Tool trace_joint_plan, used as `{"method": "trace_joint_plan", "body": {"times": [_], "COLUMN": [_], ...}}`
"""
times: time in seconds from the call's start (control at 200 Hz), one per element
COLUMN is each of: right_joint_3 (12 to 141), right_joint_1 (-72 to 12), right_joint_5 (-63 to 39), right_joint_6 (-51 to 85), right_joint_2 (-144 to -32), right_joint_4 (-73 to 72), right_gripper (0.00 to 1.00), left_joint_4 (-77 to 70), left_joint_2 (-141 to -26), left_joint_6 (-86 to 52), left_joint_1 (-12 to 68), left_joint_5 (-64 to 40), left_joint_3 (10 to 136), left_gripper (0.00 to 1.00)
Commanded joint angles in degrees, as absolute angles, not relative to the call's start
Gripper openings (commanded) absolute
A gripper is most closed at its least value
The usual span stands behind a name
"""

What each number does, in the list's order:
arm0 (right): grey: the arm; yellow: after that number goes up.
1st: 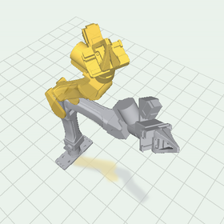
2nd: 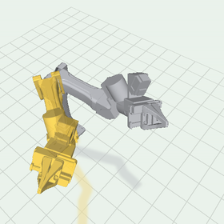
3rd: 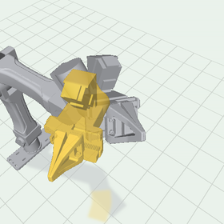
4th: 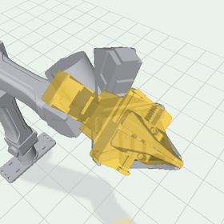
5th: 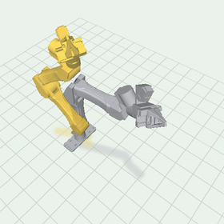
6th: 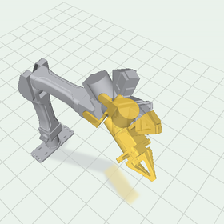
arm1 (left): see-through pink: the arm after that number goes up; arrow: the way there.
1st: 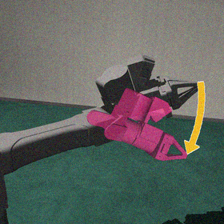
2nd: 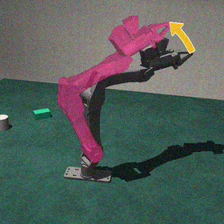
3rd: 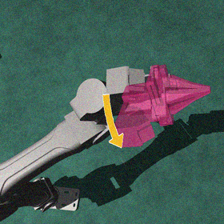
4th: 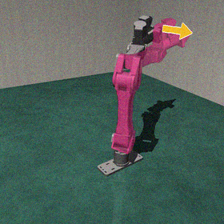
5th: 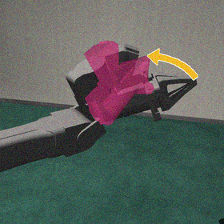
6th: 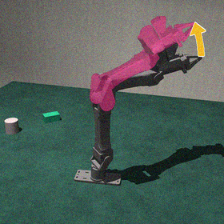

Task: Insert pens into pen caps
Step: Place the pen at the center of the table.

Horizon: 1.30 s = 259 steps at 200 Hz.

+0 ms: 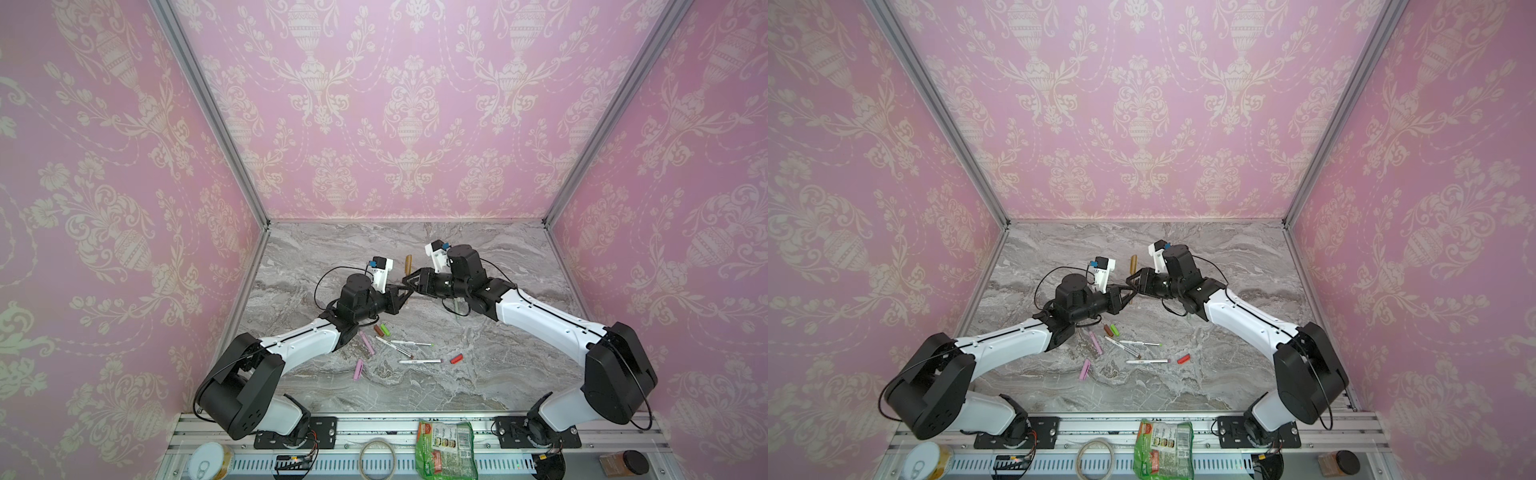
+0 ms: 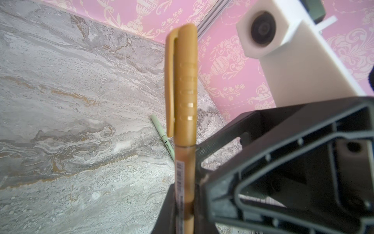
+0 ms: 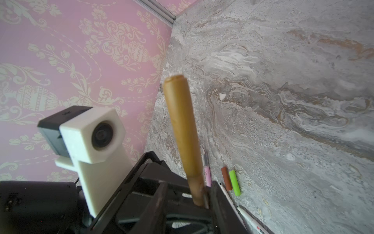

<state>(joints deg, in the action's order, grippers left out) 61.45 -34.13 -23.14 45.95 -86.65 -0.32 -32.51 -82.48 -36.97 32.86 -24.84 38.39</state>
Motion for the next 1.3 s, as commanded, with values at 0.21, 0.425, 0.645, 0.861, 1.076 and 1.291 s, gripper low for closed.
{"method": "trace_joint_plan", "body": {"times": [0.21, 0.425, 0.645, 0.861, 1.076, 1.291], "right_joint_3": [62.4, 63.5, 63.4, 62.9, 62.6, 63.7], "right_joint_1": [-34.4, -34.4, -34.5, -34.6, -34.5, -32.5], "right_joint_5": [-19.8, -17.1, -16.9, -16.1, -14.5, -10.7], "right_joint_6": [43.7, 43.3, 43.5, 43.6, 43.8, 43.6], "right_joint_2": [-84.6, -85.1, -85.4, -84.9, -84.3, -82.4], "right_joint_4": [3.7, 4.2, 3.6, 3.4, 3.5, 8.4], "right_gripper": [0.34, 0.32, 0.22, 0.13, 0.04, 0.02], "left_joint_4": [-33.5, -31.1, -30.6, -30.7, -30.9, -30.2], "left_joint_2": [-78.3, -76.4, -76.8, -77.6, -77.7, -75.1], "left_joint_6": [-36.6, -35.8, -35.8, -35.9, -36.3, -34.2], "left_joint_1": [34.3, 35.1, 35.6, 36.0, 36.0, 36.0], "left_joint_5": [-25.6, -25.5, -25.8, -26.1, -26.1, -25.7], "left_joint_3": [38.8, 38.2, 38.9, 39.6, 39.5, 37.0], "left_gripper": [0.0, 0.0, 0.0, 0.0, 0.09, 0.55]}}
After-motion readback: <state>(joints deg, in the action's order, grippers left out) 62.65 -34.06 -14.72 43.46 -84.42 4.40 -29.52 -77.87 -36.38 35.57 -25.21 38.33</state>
